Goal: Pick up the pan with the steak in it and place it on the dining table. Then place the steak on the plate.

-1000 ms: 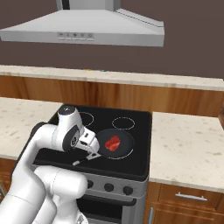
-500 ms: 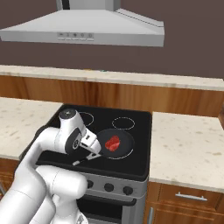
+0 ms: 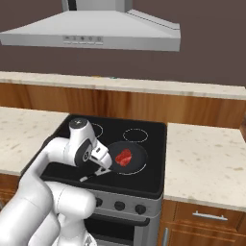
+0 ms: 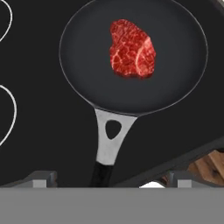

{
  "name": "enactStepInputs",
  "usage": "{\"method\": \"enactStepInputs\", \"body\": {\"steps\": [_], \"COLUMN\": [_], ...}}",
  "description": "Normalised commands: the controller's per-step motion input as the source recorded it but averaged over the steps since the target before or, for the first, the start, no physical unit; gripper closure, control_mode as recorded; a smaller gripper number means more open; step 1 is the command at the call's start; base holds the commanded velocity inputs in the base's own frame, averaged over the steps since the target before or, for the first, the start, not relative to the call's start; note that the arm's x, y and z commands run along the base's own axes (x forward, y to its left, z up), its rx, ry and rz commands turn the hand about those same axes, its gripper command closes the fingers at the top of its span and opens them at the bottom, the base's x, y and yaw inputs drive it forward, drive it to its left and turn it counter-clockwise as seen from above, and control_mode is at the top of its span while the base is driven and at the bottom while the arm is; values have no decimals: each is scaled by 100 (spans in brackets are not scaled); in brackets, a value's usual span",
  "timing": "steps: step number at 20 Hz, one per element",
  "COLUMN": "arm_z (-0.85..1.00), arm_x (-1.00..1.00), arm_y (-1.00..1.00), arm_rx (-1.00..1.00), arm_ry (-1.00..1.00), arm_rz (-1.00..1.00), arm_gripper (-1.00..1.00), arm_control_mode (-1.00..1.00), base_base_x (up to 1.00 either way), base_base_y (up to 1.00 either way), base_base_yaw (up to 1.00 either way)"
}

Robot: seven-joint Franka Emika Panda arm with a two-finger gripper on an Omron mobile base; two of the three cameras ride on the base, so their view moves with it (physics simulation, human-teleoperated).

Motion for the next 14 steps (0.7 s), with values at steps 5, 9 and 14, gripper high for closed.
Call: {"method": "enactStepInputs", "body": {"steps": [5,9,14], "arm_z": [-47,-56,-60], "arm_x": [0,0,-3], "arm_y": [0,0,0], "arm_rx": [0,2,5], "arm_ry": [0,0,0], "arm_rz": [0,0,0], "arm_gripper": [-100,-100,-100], "arm_control_mode": [-100,-100,-100], "base_base_x": [0,0,0], "base_base_y": [0,0,0], "base_base_yaw": [0,0,0]}}
